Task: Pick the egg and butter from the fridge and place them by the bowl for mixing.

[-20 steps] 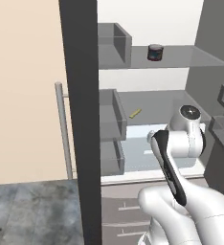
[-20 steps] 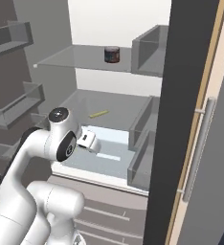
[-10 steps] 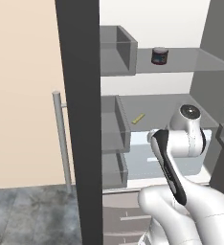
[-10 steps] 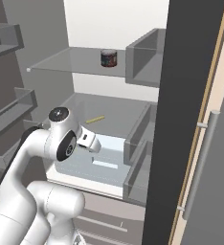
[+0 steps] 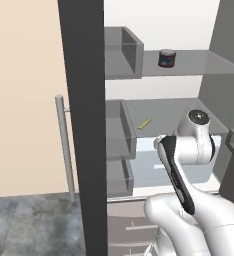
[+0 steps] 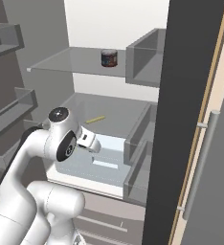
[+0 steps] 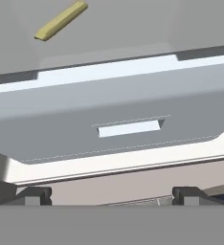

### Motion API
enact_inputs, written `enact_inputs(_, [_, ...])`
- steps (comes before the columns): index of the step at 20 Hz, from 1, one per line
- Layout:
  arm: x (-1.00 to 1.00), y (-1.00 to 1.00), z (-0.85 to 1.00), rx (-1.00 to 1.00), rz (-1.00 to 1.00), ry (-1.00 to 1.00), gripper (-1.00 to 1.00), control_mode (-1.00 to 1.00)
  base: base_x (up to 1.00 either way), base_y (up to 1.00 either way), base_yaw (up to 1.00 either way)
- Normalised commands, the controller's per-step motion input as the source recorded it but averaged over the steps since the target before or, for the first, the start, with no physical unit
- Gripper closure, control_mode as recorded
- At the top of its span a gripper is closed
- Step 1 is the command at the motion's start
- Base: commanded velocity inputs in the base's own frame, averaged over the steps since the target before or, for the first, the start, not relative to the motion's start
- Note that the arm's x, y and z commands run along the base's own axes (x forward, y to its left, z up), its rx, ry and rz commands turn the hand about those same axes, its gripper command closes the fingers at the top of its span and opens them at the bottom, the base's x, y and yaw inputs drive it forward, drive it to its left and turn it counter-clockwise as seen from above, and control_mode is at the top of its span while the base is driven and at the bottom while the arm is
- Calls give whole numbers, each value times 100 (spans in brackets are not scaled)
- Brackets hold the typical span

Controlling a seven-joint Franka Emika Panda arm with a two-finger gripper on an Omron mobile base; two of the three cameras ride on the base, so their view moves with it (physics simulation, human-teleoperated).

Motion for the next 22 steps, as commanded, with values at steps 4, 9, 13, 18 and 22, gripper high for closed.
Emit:
enact_inputs(4, [0,7,29,0,9,-23,-100,-100,0,0,0])
enact_inputs(9, [13,5,29,0,6,-16,-100,-100,0,0,0])
enact_inputs(13, [60,0,21,1,0,0,-100,-100,0,0,0])
enact_inputs(18, [79,-4,15,3,0,3,-100,-100,0,0,0])
enact_inputs(22, [81,-1,14,0,-1,14,-100,-100,0,0,0])
